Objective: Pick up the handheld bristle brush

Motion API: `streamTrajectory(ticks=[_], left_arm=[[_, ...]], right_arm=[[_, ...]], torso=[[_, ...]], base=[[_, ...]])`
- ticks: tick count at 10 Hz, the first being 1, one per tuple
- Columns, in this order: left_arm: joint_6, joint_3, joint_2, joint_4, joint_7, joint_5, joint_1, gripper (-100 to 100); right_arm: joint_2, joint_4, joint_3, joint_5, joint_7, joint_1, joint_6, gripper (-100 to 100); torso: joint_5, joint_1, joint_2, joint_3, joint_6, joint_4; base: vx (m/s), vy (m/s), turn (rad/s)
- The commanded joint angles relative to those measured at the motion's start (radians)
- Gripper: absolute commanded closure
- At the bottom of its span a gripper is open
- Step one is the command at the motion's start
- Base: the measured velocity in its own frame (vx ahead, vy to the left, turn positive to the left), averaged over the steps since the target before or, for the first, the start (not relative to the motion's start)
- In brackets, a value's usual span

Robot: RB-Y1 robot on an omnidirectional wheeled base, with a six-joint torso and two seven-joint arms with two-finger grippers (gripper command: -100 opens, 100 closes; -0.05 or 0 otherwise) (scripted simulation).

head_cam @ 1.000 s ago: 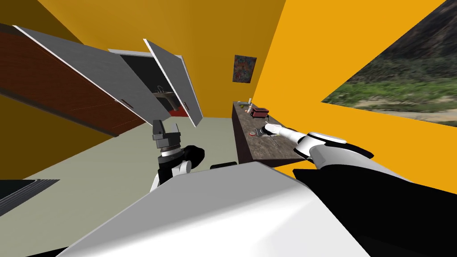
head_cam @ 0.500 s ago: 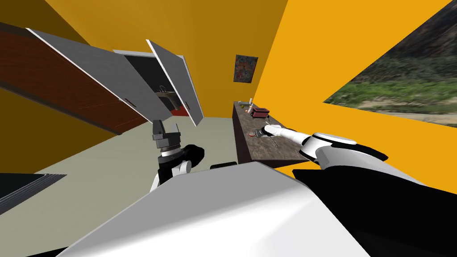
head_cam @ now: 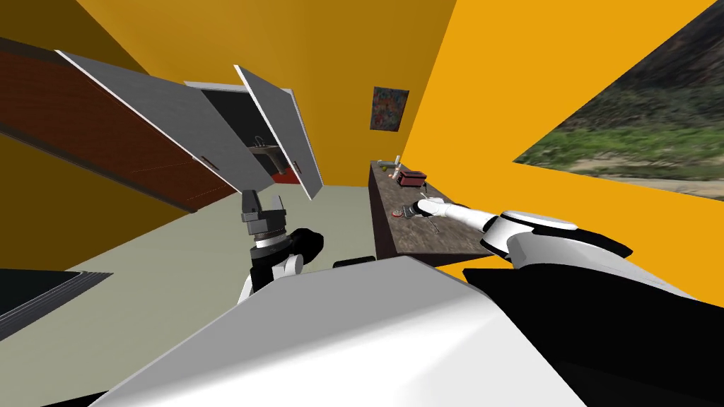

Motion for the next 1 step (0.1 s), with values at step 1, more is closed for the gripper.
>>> streamTrajectory(ticks=[1], left_arm=[[0.0,0.0,0.0,0.0,0.0,0.0,0.0,0]], right_arm=[[0.0,0.0,0.0,0.0,0.0,0.0,0.0,0]], torso=[[0.0,0.0,0.0,0.0,0.0,0.0]], base=[[0.0,0.0,0.0]])
